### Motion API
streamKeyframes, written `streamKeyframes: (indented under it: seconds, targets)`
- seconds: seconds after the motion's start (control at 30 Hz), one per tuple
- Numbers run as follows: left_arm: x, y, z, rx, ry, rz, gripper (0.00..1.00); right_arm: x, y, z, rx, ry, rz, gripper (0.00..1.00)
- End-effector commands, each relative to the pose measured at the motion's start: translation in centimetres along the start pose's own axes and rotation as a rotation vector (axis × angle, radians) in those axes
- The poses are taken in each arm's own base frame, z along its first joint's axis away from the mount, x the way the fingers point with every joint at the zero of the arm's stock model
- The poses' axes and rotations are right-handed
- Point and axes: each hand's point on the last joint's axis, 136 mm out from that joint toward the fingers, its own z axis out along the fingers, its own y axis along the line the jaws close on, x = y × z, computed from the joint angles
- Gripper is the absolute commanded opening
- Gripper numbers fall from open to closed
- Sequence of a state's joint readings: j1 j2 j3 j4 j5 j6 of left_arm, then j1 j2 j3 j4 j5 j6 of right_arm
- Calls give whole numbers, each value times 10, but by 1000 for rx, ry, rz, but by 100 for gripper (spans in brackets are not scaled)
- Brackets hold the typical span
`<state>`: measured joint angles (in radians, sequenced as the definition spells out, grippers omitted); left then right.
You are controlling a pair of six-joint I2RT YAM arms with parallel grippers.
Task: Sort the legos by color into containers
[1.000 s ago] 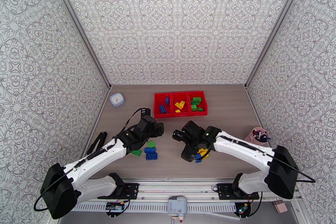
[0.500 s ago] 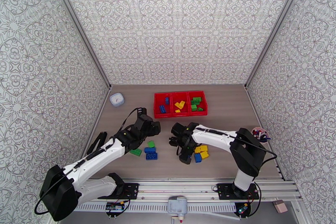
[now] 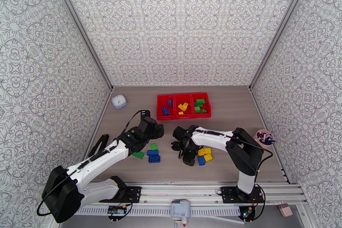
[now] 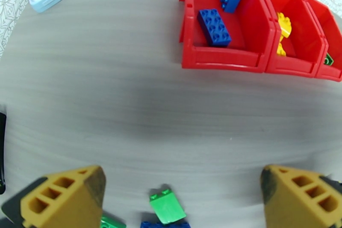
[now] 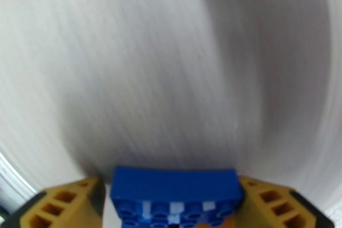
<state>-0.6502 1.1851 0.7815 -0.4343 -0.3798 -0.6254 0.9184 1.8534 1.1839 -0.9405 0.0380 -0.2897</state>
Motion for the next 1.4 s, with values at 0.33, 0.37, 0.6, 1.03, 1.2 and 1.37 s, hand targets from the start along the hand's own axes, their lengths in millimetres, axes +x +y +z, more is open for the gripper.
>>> streamKeyframes:
  seconds: [0.33, 0.37, 0.6, 1.03, 1.2, 1.37]
  targets:
    - [-9, -2, -11, 10, -57, 8, 100, -25, -6, -25, -6, -174, 59, 56]
    - [-11, -2, -13, 11, -64, 7, 100, -29, -9, -31, 2, -206, 70, 56]
    - [-17, 1, -24, 17, -92, 10, 100, -56, -40, -76, 67, -477, 201, 57]
    - [-26, 25, -33, -16, -115, -71, 100, -131, -120, -148, 114, -904, 406, 56]
    - [-28, 33, -31, -29, -115, -95, 100, -164, -151, -151, 114, -941, 417, 56]
    - [-28, 39, -31, -38, -113, -111, 100, -197, -177, -151, 108, -979, 413, 55]
